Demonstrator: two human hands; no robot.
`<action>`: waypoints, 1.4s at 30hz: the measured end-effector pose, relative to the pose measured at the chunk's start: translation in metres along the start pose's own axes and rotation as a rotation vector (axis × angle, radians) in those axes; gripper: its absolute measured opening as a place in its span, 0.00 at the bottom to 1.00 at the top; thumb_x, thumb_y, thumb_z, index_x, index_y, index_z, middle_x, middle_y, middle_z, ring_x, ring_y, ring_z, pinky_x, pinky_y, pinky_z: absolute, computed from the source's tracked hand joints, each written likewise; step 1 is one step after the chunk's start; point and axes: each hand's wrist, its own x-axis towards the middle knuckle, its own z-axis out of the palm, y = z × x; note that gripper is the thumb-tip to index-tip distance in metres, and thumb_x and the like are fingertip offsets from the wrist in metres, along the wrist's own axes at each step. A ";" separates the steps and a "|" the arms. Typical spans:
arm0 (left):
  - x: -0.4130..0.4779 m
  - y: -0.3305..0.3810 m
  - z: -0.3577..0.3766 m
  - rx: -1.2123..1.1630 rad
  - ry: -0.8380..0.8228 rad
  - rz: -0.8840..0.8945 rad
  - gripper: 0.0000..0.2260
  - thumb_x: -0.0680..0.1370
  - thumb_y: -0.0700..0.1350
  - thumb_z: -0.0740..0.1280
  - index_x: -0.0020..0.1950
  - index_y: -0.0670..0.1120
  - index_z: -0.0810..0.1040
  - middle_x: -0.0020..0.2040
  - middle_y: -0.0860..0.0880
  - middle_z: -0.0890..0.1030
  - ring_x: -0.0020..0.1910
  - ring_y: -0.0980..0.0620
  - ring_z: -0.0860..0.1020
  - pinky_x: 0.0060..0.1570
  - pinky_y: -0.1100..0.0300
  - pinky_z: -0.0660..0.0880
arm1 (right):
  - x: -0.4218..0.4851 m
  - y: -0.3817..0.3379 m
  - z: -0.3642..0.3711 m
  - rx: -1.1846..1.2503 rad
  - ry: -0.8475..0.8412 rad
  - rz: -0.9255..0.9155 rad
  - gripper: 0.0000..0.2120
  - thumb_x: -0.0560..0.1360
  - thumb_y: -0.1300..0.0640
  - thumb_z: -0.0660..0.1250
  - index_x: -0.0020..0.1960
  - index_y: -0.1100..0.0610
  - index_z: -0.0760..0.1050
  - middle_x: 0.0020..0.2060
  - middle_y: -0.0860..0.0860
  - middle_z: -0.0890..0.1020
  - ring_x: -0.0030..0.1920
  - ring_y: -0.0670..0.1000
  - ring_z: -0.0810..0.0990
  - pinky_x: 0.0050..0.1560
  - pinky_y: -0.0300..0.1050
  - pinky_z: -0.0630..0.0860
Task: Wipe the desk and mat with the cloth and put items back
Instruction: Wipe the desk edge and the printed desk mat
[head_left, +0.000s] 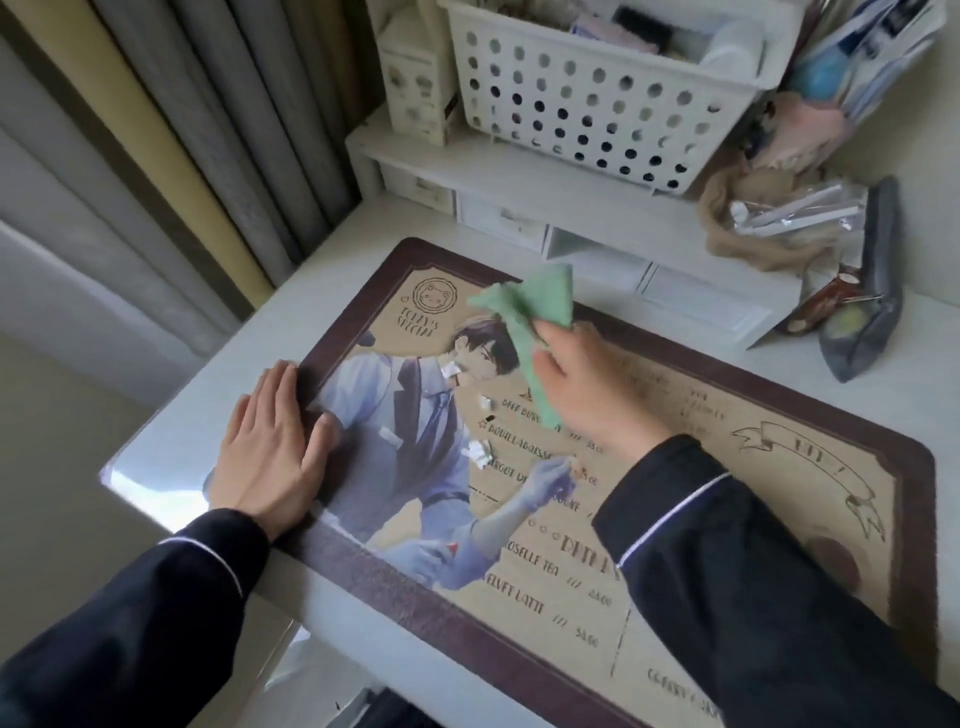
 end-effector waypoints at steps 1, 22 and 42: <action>0.001 -0.001 0.002 -0.002 0.011 0.004 0.36 0.76 0.64 0.40 0.78 0.43 0.51 0.78 0.44 0.54 0.76 0.48 0.53 0.75 0.53 0.47 | 0.017 0.010 -0.009 -0.111 0.010 -0.039 0.16 0.80 0.62 0.56 0.65 0.56 0.74 0.44 0.54 0.77 0.44 0.52 0.72 0.44 0.47 0.71; -0.001 -0.007 0.008 -0.013 0.105 0.080 0.29 0.80 0.60 0.45 0.75 0.44 0.58 0.75 0.44 0.61 0.74 0.47 0.59 0.72 0.50 0.53 | -0.023 -0.022 0.010 0.038 0.002 -0.059 0.28 0.74 0.75 0.53 0.58 0.49 0.81 0.63 0.51 0.78 0.60 0.54 0.76 0.60 0.44 0.74; 0.002 -0.011 0.014 -0.149 0.222 0.101 0.26 0.80 0.59 0.46 0.69 0.43 0.65 0.69 0.43 0.69 0.69 0.46 0.66 0.68 0.49 0.59 | -0.051 -0.061 0.084 -0.192 0.049 0.200 0.19 0.76 0.67 0.52 0.61 0.62 0.75 0.38 0.52 0.73 0.32 0.49 0.69 0.28 0.39 0.64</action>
